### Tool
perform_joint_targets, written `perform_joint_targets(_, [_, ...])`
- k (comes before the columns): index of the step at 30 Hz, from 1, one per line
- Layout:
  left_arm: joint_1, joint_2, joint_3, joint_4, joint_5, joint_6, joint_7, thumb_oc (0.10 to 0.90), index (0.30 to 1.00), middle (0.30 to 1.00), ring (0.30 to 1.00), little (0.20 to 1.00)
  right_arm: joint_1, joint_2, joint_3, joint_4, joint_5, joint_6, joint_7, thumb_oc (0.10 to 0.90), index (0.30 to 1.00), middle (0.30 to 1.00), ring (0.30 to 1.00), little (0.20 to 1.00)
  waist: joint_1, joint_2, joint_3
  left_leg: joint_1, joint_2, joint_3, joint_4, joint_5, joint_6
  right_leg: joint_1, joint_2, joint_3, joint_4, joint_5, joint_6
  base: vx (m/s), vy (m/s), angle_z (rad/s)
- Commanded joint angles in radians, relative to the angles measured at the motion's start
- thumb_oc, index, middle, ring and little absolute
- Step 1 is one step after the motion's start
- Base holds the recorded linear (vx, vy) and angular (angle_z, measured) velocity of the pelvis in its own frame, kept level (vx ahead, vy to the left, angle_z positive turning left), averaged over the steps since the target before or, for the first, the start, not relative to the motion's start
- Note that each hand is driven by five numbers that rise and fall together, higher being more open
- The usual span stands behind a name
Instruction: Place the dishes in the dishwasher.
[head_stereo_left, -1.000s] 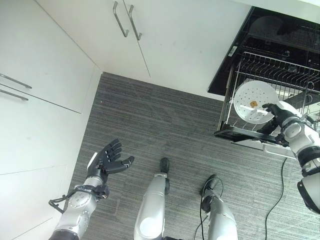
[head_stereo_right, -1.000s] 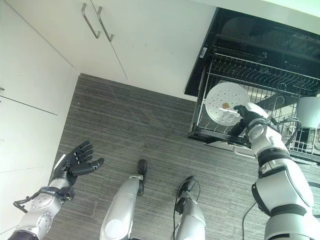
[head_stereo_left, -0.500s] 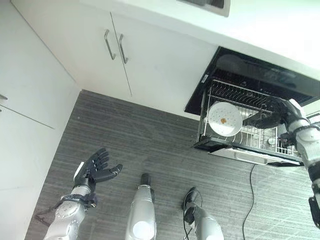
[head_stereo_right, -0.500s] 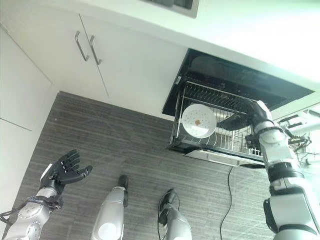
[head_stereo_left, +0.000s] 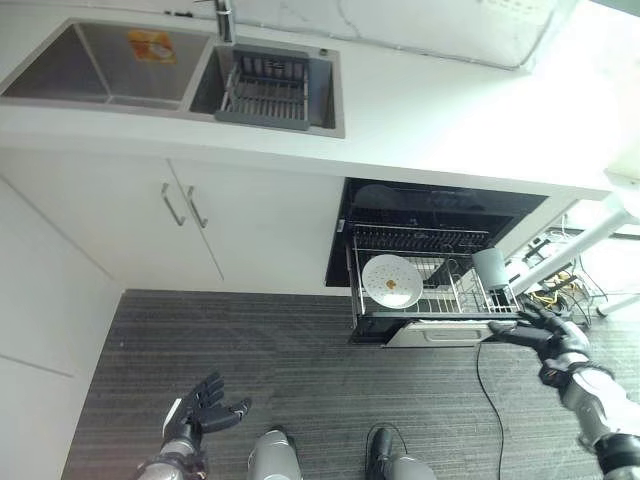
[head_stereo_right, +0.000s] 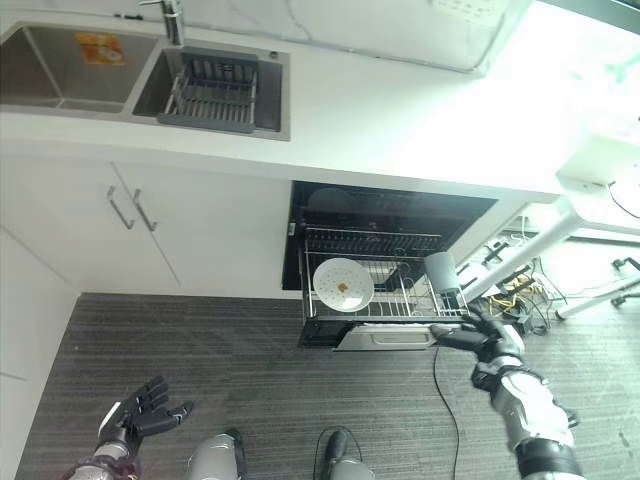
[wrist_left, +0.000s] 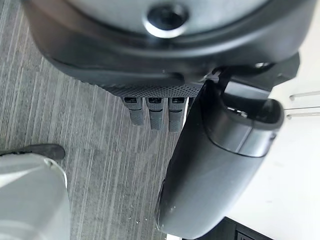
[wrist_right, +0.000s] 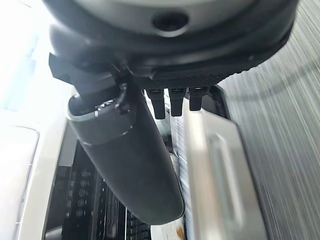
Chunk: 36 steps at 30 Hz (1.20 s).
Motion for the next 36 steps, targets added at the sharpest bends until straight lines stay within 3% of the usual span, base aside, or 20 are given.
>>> perform_joint_targets(1, [0.01,0.039,0.004,-0.057,0.048,-0.112,-0.009,0.8,0.9,0.9,0.9,0.9,-0.101,-0.11,-0.081,0.025,-0.08,-0.013,-0.021,0.8,0.9,0.9,0.9,0.9,0.027,0.005,-0.04,0.127,0.054,-0.069,-0.191,0.008,-0.087,-0.01,-0.005,0.039,0.154,-0.183,0.078,0.02,0.036,-0.15])
perform_joint_targets(4, [0.019,0.025,0.013,-0.036,0.058,-0.123,-0.014,0.8,0.9,0.9,0.9,0.9,-0.058,-0.091,-0.088,0.022,-0.1,0.035,-0.023,0.8,0.9,0.9,0.9,0.9,0.012,0.01,-0.045,0.135,0.054,-0.058,-0.191,0.006,-0.088,-0.008,-0.007,0.045,0.154,-0.185,0.078,0.02,0.041,-0.15])
perform_joint_targets(7, [0.012,0.009,0.004,-0.01,0.061,-0.126,-0.008,0.8,0.9,0.9,0.9,0.9,-0.034,-0.039,-0.063,0.082,-0.059,0.159,-0.003,0.8,0.9,0.9,0.9,0.9,0.0,0.019,-0.053,0.146,0.052,-0.041,-0.191,0.003,-0.09,-0.004,-0.006,0.046,0.154,-0.189,0.073,0.02,0.046,-0.1])
perform_joint_targets(11, [0.001,0.01,-0.02,0.007,0.068,-0.125,-0.012,0.8,0.9,0.9,0.9,0.9,-0.063,-0.028,-0.013,0.23,-0.066,0.192,0.004,0.8,0.9,0.9,0.9,0.9,0.015,0.023,-0.062,0.152,0.047,-0.042,-0.191,0.002,-0.093,0.004,-0.011,0.032,0.154,-0.192,0.071,0.05,0.015,0.0])
perform_joint_targets(26, [-0.041,0.038,-0.113,0.084,0.053,-0.088,0.029,0.8,0.9,0.9,0.9,0.9,-0.283,-0.054,0.042,0.707,-0.07,0.176,-0.084,0.8,0.9,0.9,0.9,0.9,0.112,0.063,-0.049,0.123,-0.013,-0.114,-0.191,0.007,-0.079,0.008,-0.062,-0.028,0.154,-0.178,0.084,0.06,0.02,0.18])
perform_joint_targets(31, [-0.044,0.05,-0.131,0.108,0.049,-0.077,0.045,0.8,0.9,0.9,0.9,0.9,-0.35,-0.101,0.044,0.764,-0.054,0.196,-0.123,0.8,0.9,0.9,0.9,0.9,0.144,0.093,-0.027,0.107,-0.044,-0.144,-0.191,0.009,-0.073,0.009,-0.092,-0.056,0.154,-0.167,0.094,0.08,0.039,0.31])
perform_joint_targets(36, [-0.063,0.053,-0.152,0.121,0.018,-0.049,0.064,0.8,0.9,0.9,0.9,0.9,-0.448,-0.194,0.054,0.789,-0.038,0.214,-0.156,0.8,0.9,0.9,0.9,0.9,0.169,0.141,0.006,0.061,-0.074,-0.18,-0.191,0.029,-0.07,-0.016,-0.123,-0.072,0.154,-0.151,0.102,0.01,0.071,0.31])
